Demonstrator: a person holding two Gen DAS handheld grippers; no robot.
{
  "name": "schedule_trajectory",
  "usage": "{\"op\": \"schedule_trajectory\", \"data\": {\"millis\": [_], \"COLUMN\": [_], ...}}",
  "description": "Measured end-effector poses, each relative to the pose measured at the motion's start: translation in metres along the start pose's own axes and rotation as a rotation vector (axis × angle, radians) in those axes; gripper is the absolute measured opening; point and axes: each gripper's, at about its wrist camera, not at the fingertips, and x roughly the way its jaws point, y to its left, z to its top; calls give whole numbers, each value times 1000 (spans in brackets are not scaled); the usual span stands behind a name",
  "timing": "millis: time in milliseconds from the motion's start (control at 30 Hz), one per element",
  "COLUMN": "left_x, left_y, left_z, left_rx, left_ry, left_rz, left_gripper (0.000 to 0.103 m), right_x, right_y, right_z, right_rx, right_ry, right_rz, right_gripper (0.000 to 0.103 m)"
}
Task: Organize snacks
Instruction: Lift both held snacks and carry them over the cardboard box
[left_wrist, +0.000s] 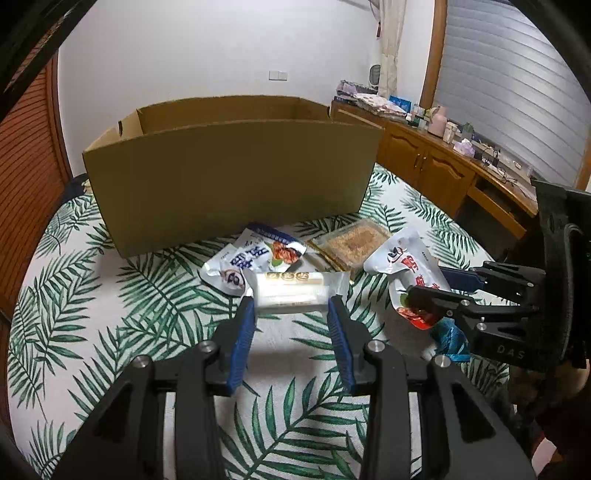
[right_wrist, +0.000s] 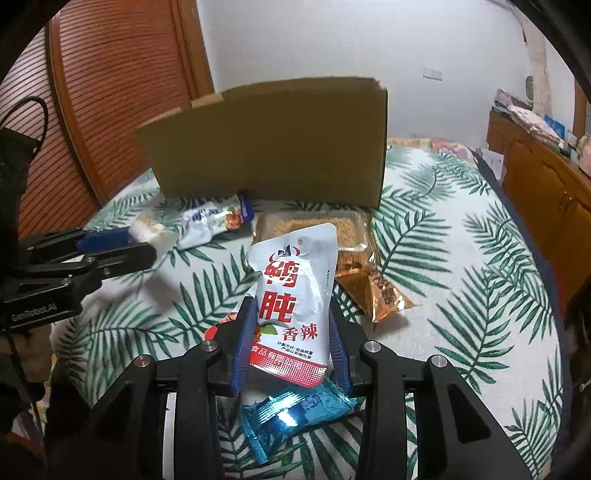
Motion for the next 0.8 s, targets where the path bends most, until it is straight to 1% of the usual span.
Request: {"op": "schedule_trajectory", "data": {"millis": [267,500,800], "left_x": [-16,-29,-42], "left_y": [0,12,25], "left_z": [15,28,44], "left_rx": [0,-12,-16], "left_ry": [-50,-90,-135], "left_rz": [-3,-1,-2], "left_gripper": [37,38,38], "right_x": [-25,-44,-56], "right_y": [9,14,15], "right_z": [19,37,58], "right_rx": [-23,-32,-45], "right_ry": [-64,-117,-168], "right_rz": [9,22,31], "right_gripper": [37,37,37]}}
